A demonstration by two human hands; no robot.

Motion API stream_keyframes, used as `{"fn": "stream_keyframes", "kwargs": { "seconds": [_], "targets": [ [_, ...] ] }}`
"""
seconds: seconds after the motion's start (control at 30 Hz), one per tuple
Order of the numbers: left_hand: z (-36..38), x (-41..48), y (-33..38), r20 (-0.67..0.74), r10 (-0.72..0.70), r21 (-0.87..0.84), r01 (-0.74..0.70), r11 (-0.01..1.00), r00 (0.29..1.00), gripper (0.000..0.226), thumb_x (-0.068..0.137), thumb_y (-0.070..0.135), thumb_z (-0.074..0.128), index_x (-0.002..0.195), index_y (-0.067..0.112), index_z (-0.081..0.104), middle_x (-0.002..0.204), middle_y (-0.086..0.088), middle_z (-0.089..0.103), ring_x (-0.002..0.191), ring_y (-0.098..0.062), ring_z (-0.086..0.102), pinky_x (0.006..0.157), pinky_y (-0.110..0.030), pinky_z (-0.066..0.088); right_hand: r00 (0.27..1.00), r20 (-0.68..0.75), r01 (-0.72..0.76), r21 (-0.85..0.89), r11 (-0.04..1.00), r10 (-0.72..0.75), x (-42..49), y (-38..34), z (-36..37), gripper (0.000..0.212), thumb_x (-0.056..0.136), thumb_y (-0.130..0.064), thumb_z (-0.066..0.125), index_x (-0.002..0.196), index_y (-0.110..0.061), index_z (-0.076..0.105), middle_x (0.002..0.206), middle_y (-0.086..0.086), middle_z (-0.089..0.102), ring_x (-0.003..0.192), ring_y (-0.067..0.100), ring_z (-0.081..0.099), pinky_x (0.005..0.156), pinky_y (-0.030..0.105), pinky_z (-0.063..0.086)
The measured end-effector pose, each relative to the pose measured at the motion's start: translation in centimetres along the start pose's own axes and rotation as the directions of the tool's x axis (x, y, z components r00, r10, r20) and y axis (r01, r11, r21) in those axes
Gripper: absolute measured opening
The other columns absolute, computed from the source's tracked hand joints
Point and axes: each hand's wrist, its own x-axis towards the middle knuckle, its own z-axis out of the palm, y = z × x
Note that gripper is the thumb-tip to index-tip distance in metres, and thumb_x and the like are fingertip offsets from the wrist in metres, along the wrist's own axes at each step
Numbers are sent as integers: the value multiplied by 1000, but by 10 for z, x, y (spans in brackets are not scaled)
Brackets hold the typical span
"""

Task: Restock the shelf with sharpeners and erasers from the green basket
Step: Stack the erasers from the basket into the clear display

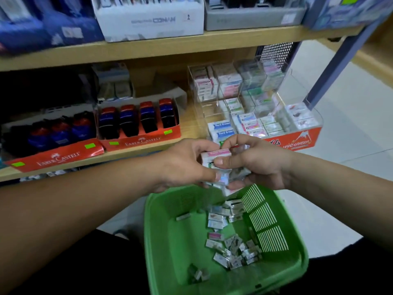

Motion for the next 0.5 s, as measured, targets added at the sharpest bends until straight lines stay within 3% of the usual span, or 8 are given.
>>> {"fn": "stream_keyframes", "kwargs": {
  "seconds": [0.13, 0.2, 0.27, 0.37, 0.5],
  "targets": [
    [-8, 9, 4, 37, -71, 12, 71, 997, 997, 53, 85, -9, 76, 127, 21, 64, 94, -6, 80, 85, -20, 76, 86, -40, 62, 998, -59, -3, 24, 1000, 4, 0, -1, -21, 37, 76, 1, 84, 97, -18, 59, 85, 6, 75, 69, 27, 73, 56, 40, 62],
    [-14, 11, 5, 17, -110, 55, 109, 993, 994, 51, 88, -4, 74, 129, 25, 64, 96, -6, 80, 90, -25, 77, 90, -41, 62, 997, -76, -24, 56, 998, 28, -2, -1, -33, 37, 79, 0, 83, 100, -17, 58, 90, 7, 76, 69, 29, 74, 60, 45, 65],
    [-19, 10, 9, -27, -136, 51, 137, 989, 990, 39, 90, -2, 72, 118, 25, 72, 97, -3, 80, 97, -29, 76, 92, -42, 62, 997, -58, -42, 106, 993, 49, -4, -1, -42, 37, 78, -1, 82, 100, -16, 57, 90, 10, 75, 69, 31, 72, 69, 53, 65],
    [-23, 8, 12, -84, -169, -122, 158, 980, 982, 21, 94, 0, 68, 107, 14, 77, 99, -4, 80, 104, -27, 75, 84, -33, 64, 999, -10, -42, 171, 984, 45, -6, -3, -46, 36, 76, -4, 80, 103, -15, 58, 85, 9, 71, 72, 32, 69, 78, 58, 64],
    [-20, 7, 16, -2, -195, -279, 186, 942, 981, 18, 94, 0, 66, 109, 2, 76, 105, -13, 79, 104, -27, 75, 80, -32, 64, 1000, 5, -16, 195, 981, 15, -10, -3, -38, 39, 71, -10, 81, 102, -16, 58, 87, 10, 74, 75, 31, 72, 79, 53, 64]
  ]
}}
